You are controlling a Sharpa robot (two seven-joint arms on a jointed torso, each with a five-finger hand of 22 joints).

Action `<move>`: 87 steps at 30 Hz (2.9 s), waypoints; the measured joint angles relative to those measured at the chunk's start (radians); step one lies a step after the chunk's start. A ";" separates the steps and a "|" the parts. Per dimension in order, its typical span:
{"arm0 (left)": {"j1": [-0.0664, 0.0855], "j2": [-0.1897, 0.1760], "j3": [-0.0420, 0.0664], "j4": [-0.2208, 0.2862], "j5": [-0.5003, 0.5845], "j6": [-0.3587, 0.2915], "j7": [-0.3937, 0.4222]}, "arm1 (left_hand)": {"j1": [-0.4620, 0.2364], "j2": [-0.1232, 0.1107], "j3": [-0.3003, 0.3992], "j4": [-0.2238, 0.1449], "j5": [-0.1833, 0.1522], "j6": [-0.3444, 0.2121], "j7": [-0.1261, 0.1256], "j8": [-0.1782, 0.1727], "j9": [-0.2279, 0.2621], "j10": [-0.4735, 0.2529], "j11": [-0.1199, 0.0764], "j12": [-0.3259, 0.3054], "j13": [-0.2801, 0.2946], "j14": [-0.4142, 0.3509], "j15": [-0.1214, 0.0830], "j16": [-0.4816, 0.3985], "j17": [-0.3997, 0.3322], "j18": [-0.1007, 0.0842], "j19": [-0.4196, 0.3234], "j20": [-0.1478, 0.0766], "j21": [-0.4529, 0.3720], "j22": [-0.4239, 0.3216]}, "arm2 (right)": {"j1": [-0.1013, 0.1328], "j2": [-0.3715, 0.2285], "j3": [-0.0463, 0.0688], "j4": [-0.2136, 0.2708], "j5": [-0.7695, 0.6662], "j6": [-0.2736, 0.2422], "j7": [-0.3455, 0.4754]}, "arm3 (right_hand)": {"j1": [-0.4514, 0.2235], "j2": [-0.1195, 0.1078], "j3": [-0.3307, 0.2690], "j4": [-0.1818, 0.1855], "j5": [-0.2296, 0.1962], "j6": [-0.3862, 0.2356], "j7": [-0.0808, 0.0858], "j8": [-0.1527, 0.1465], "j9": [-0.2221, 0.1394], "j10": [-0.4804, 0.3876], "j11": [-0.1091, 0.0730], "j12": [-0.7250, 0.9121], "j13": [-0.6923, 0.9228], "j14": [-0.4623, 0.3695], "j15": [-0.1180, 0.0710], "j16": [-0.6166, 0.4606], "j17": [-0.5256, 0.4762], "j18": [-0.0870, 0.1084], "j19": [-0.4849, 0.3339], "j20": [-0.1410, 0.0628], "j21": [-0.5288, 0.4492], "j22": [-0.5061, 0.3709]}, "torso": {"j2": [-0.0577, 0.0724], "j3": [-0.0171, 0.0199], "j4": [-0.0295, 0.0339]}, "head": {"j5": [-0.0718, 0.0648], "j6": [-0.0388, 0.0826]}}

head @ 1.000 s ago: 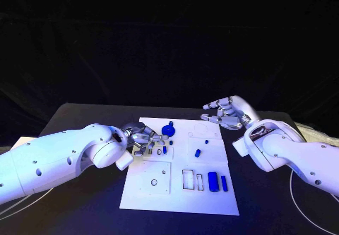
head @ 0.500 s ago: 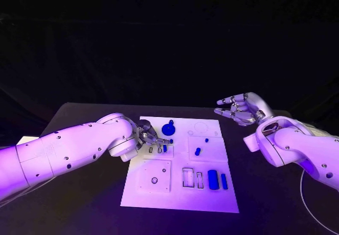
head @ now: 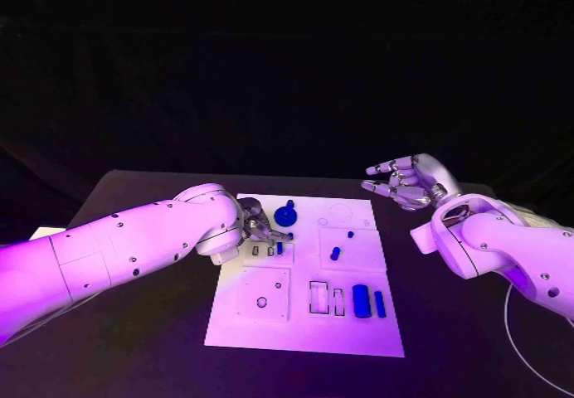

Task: Assemble the parts on the task board

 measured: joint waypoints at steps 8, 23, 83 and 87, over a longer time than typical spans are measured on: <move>0.004 0.017 0.000 -0.018 -0.017 0.029 -0.008 | 0.005 0.005 -0.010 -0.004 0.000 -0.003 -0.003 0.015 0.024 0.011 -0.004 0.009 0.016 0.000 0.000 0.000 0.000 -0.015 0.003 -0.003 0.009 0.000 | -0.001 0.002 0.000 -0.006 -0.001 0.005 -0.004 | 0.000 0.000 0.000 0.000 0.000 0.003 0.003 0.000 0.000 0.000 0.000 -0.006 -0.006 0.000 0.000 -0.004 0.000 0.000 0.000 0.000 0.000 -0.008 | 0.000 0.0001 -0.0011 | 0.006 -0.007; 0.004 0.044 0.000 -0.046 -0.032 0.071 -0.015 | 0.023 0.023 -0.012 -0.007 0.000 -0.011 -0.011 0.029 0.049 0.011 -0.004 0.009 0.016 0.004 -0.003 0.000 0.000 -0.015 0.003 -0.003 0.017 0.000 | -0.003 0.008 0.000 -0.008 -0.013 0.019 -0.016 | 0.000 0.000 -0.003 0.003 0.004 0.007 0.000 0.000 0.000 -0.004 -0.004 -0.017 -0.016 0.000 0.000 -0.012 0.000 0.000 -0.004 -0.004 -0.009 -0.022 | 0.000 -0.0001 -0.0001 | 0.004 -0.013; 0.006 -0.011 0.001 0.015 0.003 0.060 -0.013 | 0.134 -0.189 0.687 0.001 0.058 -0.073 -0.001 0.007 0.160 -0.003 -0.007 -0.056 -0.033 0.000 -0.018 0.000 0.000 -0.015 0.009 -0.009 0.020 0.000 | -0.013 0.026 0.000 -0.024 -0.017 0.042 -0.028 | -0.006 0.006 -0.005 0.006 0.004 0.007 0.000 0.000 -0.001 -0.006 -0.006 -0.024 -0.023 0.000 0.000 -0.015 0.000 0.000 -0.011 -0.003 -0.015 -0.031 | 0.002 0.0020 0.0017 | -0.003 -0.036; 0.005 -0.024 0.000 0.027 0.006 0.027 0.000 | 0.134 -0.189 0.687 0.000 0.055 -0.073 -0.001 0.007 0.160 -0.003 -0.007 -0.056 -0.033 0.000 -0.018 0.000 0.000 -0.015 0.009 -0.009 0.020 0.000 | -0.014 0.027 0.000 -0.026 -0.017 0.043 -0.027 | -0.006 0.006 -0.003 0.009 0.004 0.007 0.000 0.000 -0.001 -0.006 -0.006 -0.025 -0.023 0.000 0.000 -0.015 0.000 0.000 -0.011 -0.003 -0.017 -0.031 | 0.002 0.0018 0.0015 | -0.001 -0.036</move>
